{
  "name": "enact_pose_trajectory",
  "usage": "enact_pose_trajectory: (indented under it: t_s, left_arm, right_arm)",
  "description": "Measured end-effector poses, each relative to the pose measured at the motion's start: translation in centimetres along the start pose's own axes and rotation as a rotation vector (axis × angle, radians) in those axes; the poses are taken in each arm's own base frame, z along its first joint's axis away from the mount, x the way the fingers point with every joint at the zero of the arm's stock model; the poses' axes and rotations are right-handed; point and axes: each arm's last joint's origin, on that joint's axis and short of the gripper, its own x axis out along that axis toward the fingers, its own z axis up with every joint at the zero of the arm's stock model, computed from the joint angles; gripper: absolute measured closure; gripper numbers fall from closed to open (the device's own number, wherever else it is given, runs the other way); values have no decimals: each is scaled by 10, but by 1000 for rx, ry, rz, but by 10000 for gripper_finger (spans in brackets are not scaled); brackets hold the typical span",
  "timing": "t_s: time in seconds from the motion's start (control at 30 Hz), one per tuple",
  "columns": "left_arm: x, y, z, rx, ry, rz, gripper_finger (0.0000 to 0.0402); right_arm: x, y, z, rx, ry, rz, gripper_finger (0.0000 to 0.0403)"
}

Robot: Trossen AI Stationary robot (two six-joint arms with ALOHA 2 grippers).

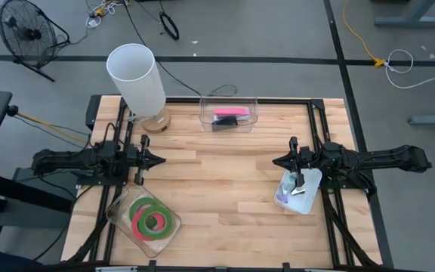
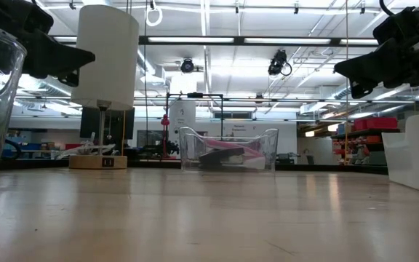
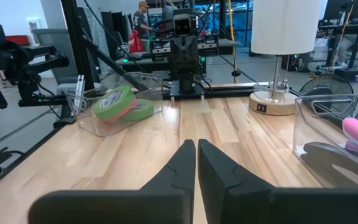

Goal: Pick and place Stapler, Stapler remover, tape
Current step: Return to Home Position

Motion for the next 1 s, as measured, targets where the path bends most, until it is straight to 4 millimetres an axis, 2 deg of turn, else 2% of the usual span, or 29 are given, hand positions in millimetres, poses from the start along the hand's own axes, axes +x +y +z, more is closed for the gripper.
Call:
enact_pose_trajectory:
  t_s: [0.53,1.0]
  left_arm:
    - [0,0,1,1,-6,3,399]
    - [0,0,1,0,-8,4,399]
  right_arm:
    - [-1,0,1,-1,-9,1,381]
    - [-12,1,14,-10,-158,7,381]
